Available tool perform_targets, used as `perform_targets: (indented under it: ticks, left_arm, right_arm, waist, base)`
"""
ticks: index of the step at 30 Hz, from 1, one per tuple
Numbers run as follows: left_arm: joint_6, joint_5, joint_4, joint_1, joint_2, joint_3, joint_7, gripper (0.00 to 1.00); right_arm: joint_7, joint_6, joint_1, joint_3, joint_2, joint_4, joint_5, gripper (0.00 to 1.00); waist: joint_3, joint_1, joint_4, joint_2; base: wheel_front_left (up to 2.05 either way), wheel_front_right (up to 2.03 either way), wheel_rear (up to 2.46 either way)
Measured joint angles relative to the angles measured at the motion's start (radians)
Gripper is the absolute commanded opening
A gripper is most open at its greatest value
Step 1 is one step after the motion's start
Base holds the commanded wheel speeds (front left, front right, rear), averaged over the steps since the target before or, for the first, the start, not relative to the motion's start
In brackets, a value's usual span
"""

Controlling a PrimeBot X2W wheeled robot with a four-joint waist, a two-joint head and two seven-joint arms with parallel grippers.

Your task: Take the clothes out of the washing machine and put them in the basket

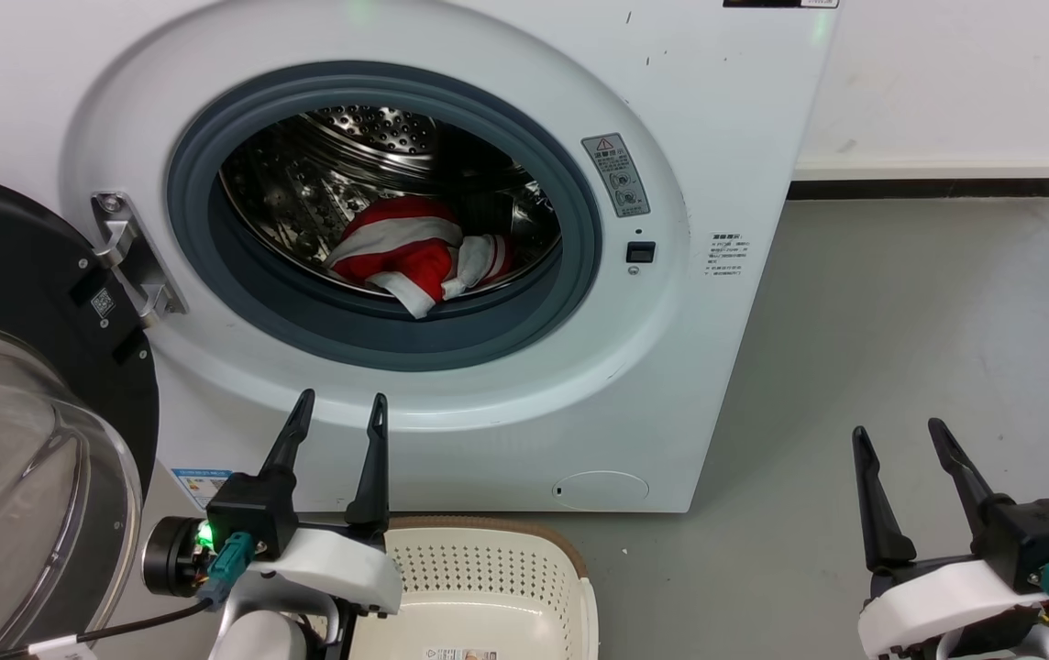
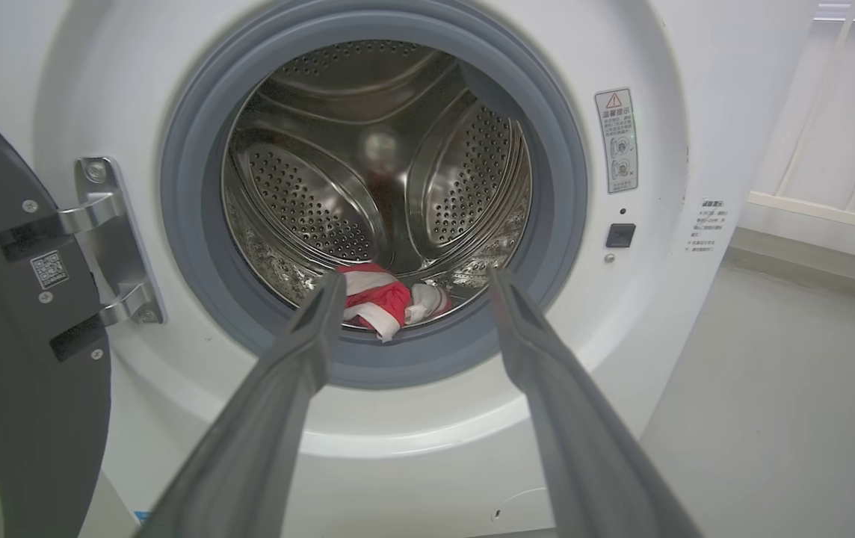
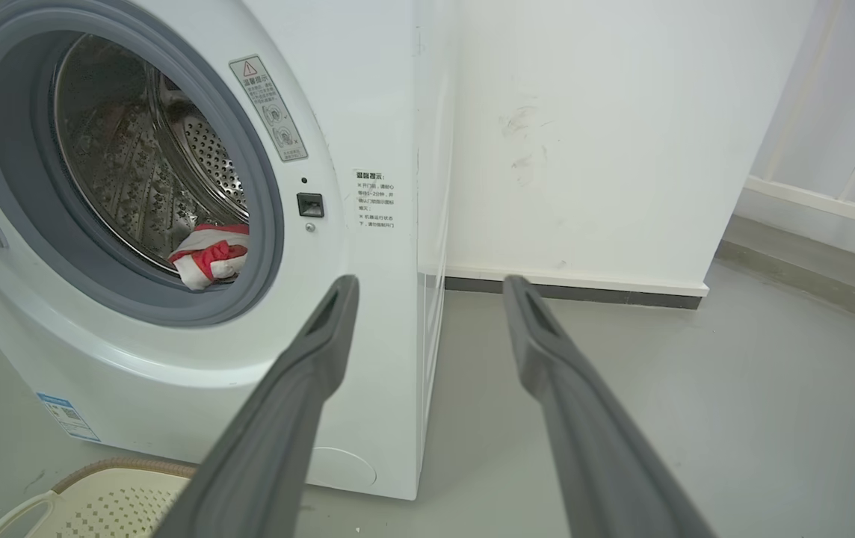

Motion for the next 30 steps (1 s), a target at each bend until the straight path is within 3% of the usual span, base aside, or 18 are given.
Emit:
perform_targets:
  ticks: [10,30]
  left_arm:
    - [0.005,0.065,0.016,-0.014,0.0,-0.003,-0.015,1.0]
    - [0.013,0.062,0.042,-0.034,0.0,0.01,-0.018,1.0]
  right_arm:
    - [-0.011,0.0,0.001,0.003,0.0,0.001,-0.063,1.0]
    - [-0.012,0.0,-0.001,0.006,0.0,0.01,-0.059,1.0]
  waist:
    - [0.001,0.0,-0.001,0.0]
    - [0.016,0.0,0.0,0.0]
  base:
    - [0.0,0.0,0.0]
    - [0.0,0.0,0.0]
